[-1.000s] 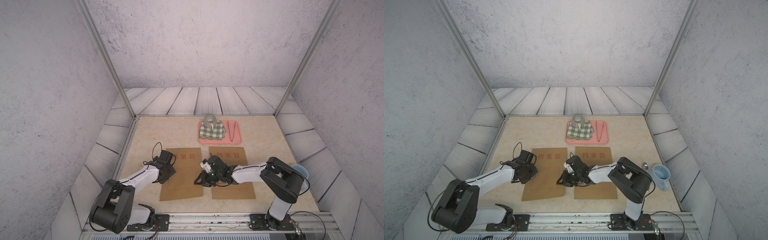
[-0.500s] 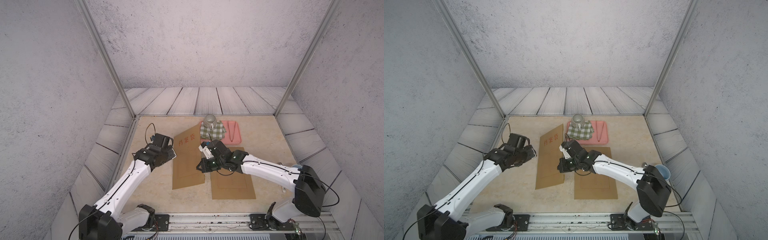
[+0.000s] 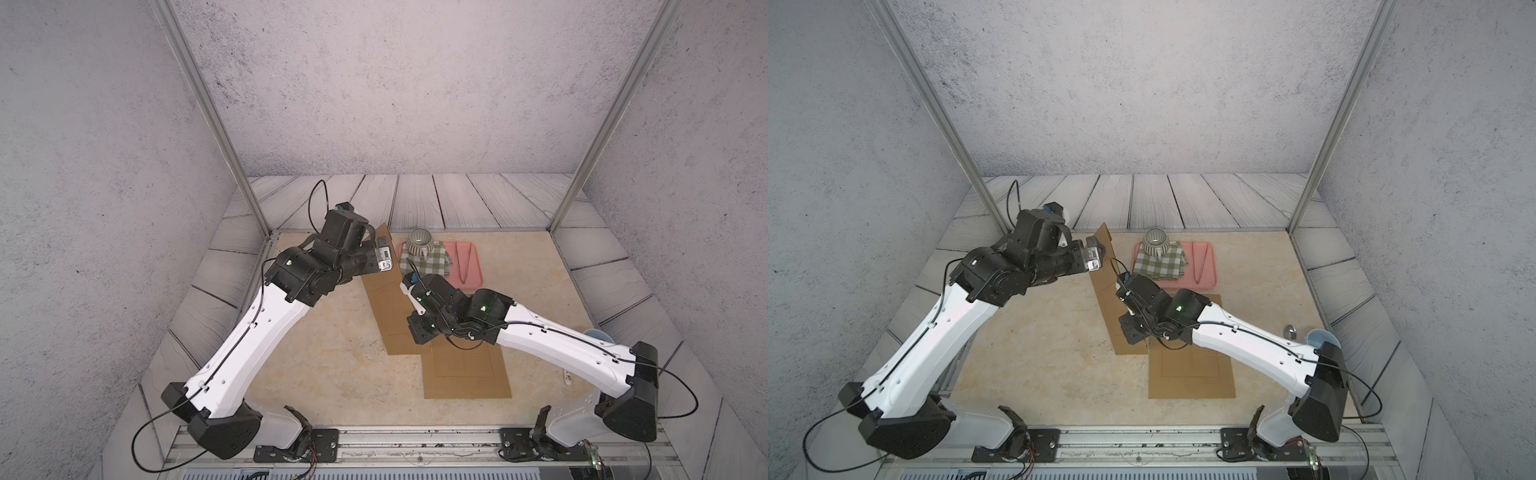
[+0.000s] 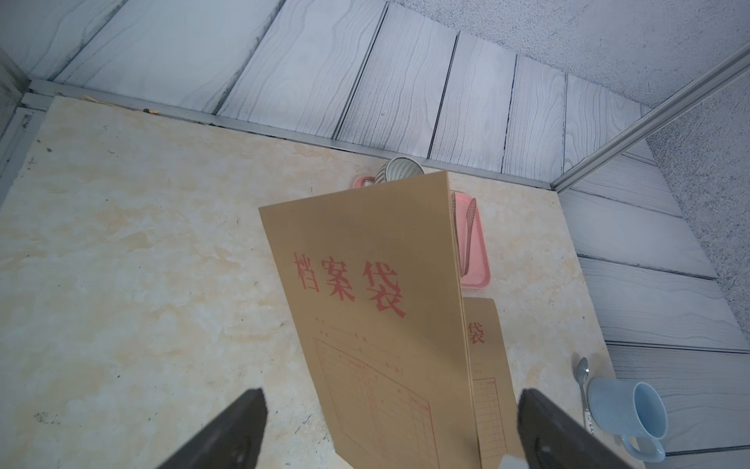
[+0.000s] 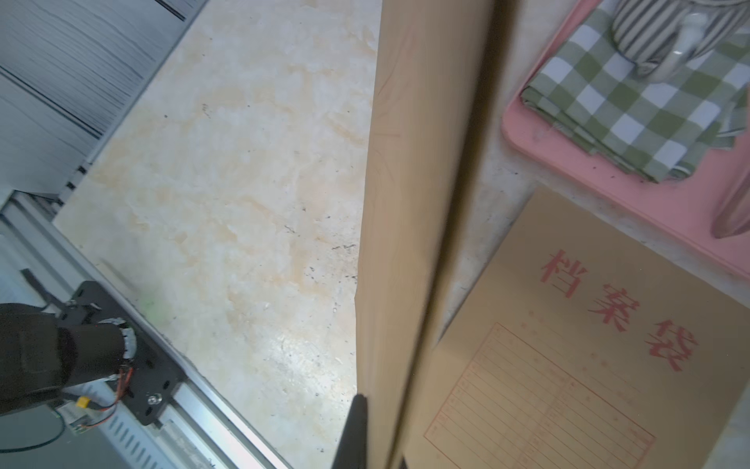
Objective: Open the file bag
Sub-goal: Pick up the file bag from the center of the board.
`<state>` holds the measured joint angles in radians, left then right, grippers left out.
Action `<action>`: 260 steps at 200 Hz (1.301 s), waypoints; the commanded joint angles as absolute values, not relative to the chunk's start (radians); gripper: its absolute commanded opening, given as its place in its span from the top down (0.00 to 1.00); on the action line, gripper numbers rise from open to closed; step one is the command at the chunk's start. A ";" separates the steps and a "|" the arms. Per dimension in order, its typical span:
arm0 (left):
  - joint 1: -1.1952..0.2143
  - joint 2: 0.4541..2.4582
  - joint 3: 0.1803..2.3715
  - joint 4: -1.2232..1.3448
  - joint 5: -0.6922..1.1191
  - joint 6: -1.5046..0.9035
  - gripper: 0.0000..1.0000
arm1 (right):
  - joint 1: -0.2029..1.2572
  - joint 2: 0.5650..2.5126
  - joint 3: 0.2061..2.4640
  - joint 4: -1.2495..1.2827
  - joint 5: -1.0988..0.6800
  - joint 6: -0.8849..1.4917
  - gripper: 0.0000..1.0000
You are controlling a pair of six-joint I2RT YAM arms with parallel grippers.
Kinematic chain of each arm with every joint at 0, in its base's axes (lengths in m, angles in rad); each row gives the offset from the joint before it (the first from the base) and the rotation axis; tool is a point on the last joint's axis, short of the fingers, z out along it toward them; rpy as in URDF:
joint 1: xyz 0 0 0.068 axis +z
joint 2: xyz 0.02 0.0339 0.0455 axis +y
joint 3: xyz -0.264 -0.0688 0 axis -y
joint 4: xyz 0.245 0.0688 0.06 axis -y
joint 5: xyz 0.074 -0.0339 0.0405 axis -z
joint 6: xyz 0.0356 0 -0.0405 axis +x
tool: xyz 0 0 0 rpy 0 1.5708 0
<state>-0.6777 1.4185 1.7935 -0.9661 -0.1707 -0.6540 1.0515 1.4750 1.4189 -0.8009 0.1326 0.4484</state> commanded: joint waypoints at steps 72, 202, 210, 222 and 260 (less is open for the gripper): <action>-0.701 1.613 2.064 -1.173 -0.215 -0.671 0.42 | 1.186 1.500 1.552 -0.890 0.423 0.389 1.00; -0.699 1.569 2.057 -1.149 -0.254 -0.601 1.00 | 1.258 1.421 1.487 -0.920 0.507 0.445 0.20; -0.700 1.559 2.040 -1.144 -0.266 -0.575 1.00 | 1.259 1.375 1.455 -0.922 0.516 0.457 0.16; -0.698 1.524 1.986 -1.115 -0.295 -0.533 1.00 | 1.257 1.289 1.403 -0.908 0.516 0.463 0.11; -0.688 1.313 1.685 -0.876 -0.227 -0.353 1.00 | 1.235 0.999 1.226 -0.700 0.462 0.376 0.01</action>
